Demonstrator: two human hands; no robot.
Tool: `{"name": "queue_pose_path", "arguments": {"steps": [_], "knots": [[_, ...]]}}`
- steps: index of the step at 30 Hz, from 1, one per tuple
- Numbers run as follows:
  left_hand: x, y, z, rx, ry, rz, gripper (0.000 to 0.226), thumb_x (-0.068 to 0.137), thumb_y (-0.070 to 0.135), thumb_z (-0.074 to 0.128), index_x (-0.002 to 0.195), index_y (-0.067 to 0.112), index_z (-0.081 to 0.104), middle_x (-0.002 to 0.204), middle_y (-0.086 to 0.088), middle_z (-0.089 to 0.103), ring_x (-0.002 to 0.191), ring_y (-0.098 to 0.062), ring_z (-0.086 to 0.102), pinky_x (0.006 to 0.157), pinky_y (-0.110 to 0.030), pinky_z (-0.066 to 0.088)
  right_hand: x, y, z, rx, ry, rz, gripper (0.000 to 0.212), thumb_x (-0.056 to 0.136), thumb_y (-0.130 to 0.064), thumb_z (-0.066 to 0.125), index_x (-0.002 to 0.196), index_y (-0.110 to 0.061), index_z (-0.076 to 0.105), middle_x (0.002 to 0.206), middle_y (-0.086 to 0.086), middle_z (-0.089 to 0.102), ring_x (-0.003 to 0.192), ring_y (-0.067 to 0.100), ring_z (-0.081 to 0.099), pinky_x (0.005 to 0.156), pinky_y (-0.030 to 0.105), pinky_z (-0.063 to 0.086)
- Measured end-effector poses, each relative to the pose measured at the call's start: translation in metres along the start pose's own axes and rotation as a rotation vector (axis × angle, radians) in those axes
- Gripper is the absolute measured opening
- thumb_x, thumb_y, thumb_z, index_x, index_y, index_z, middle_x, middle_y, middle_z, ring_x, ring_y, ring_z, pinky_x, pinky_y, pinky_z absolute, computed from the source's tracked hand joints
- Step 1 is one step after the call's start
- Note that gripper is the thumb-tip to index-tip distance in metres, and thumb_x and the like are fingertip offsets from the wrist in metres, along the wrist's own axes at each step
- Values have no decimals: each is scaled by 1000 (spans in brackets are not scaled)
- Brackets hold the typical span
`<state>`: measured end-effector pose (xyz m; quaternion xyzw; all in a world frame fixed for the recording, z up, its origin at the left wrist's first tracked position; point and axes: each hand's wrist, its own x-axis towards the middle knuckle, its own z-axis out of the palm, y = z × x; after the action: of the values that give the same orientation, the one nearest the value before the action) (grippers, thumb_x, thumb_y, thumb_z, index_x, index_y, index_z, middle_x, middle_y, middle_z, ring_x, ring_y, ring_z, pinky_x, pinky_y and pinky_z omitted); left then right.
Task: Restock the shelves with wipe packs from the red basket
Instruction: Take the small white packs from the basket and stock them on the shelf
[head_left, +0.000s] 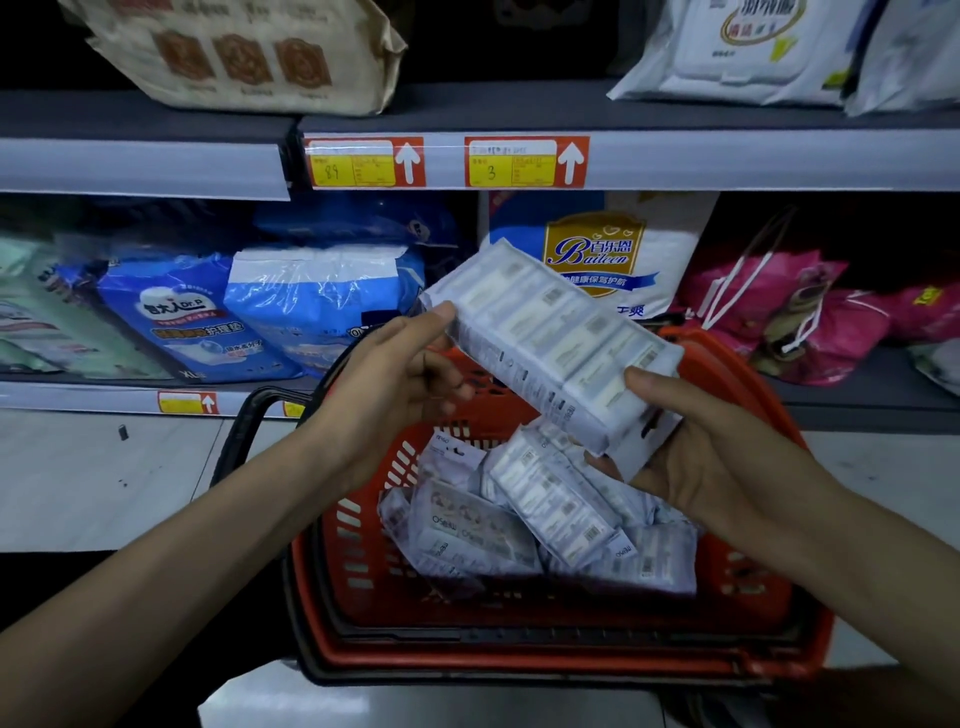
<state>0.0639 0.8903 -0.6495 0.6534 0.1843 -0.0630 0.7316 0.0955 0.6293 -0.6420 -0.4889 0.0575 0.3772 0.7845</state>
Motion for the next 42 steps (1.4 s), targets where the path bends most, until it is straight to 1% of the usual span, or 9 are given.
{"name": "queue_pose_path", "arguments": {"steps": [5,9,15,19,24,29,34,38,42], "knots": [[-4,2,9,39,-65,-42,63,96,61,56,133,10,61,111,-13,77,100,-26,76,90,-41,58,-15,4,13,-573,192,-538,32,83,-18,78,115,-18,74,102,-1,79,95,18,76,81,36,64],[-8,9,16,-100,-128,-6,61,101,59,50,140,12,60,122,-13,73,114,-30,72,92,-43,58,-17,14,16,-1300,354,-1008,51,82,-25,86,130,-20,69,112,-12,74,98,-1,69,84,12,51],[-13,29,25,-422,-127,67,56,95,33,62,143,6,52,136,-21,65,127,-36,64,95,-50,58,-8,8,7,-1708,372,-1430,45,88,-9,77,132,-12,69,128,9,70,114,26,68,93,40,56],[-18,42,28,-500,-122,102,62,87,22,62,143,-2,50,146,-26,57,133,-39,59,99,-52,57,-6,-6,6,-1813,366,-1491,58,80,14,65,133,-7,67,131,19,66,122,35,64,93,49,56],[-29,63,30,-510,-125,195,44,82,17,61,125,5,58,126,-20,67,130,-40,61,97,-54,58,-17,-28,12,-1855,266,-1538,54,87,13,65,137,-7,64,134,22,64,125,38,62,99,49,53],[-53,93,39,-434,-112,295,32,82,20,69,113,12,66,108,-9,73,108,-27,70,81,-40,63,-32,-49,28,-1788,256,-1550,87,65,26,70,143,-9,58,141,20,59,132,36,56,99,50,52],[-73,135,47,-230,-167,436,30,93,28,69,121,17,68,132,-10,71,122,-27,68,97,-46,60,-43,-82,45,-1758,352,-1491,96,66,17,80,150,-19,51,151,12,52,135,30,50,104,42,45],[-82,172,52,-212,-207,541,35,92,40,59,119,20,71,124,-6,75,116,-22,70,94,-41,60,-52,-109,62,-1573,319,-1508,97,67,8,87,150,-27,50,153,1,51,133,23,56,98,44,55],[-87,210,51,-238,-271,599,60,100,41,44,144,2,55,122,-7,70,115,-22,67,92,-44,61,-54,-136,86,-1321,283,-1533,96,69,13,86,149,-28,51,149,-8,54,135,5,53,102,29,52]]}}
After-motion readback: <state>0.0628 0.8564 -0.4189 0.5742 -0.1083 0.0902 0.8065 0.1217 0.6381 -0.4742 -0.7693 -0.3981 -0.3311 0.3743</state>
